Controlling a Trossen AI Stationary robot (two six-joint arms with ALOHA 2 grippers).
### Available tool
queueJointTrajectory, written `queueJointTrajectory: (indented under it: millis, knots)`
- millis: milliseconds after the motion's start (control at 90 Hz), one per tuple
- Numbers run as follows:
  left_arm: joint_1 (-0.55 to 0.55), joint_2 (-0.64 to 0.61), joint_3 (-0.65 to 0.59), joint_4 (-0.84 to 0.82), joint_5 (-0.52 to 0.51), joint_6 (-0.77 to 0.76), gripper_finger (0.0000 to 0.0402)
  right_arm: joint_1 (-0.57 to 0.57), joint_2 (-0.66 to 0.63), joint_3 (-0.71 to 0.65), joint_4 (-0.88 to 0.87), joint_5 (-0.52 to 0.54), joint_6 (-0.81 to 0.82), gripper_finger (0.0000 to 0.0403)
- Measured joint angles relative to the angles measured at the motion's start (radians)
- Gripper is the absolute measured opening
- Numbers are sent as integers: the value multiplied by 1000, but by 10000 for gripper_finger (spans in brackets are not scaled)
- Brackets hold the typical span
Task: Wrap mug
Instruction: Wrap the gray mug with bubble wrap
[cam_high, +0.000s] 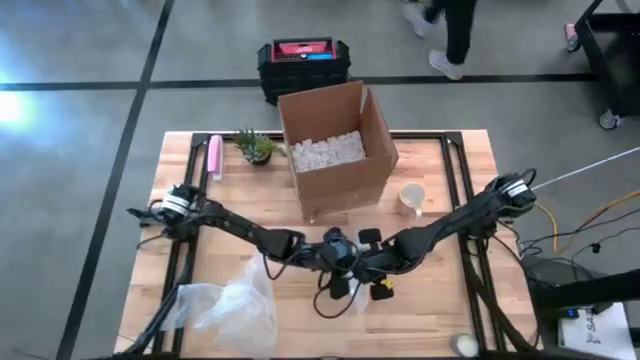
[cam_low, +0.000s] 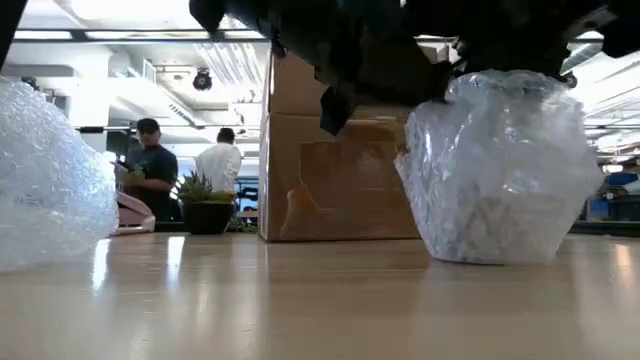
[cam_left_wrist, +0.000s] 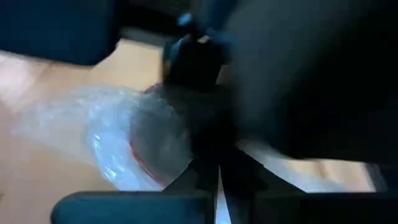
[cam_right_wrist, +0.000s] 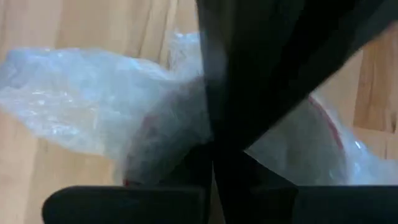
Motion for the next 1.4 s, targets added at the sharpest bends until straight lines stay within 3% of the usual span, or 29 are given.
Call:
queueJointTrajectory:
  millis: [322,656,833,1200,1400]
  knots:
    - [-72,-71,-3,-242,16,-49,0,-5,-4,-3,15,1,-21,2]
    - [-69,37,-4,-23,12,-1,0,-13,-4,-1,22,0,-22,2]
    - [-42,27,3,-7,-57,50,0,-13,-3,-1,26,1,-29,2]
    - [4,52,1,25,-76,82,0,-14,-5,-1,28,4,-33,2]
    - [10,78,5,38,-87,58,0,-13,-44,73,-141,-10,-43,3]
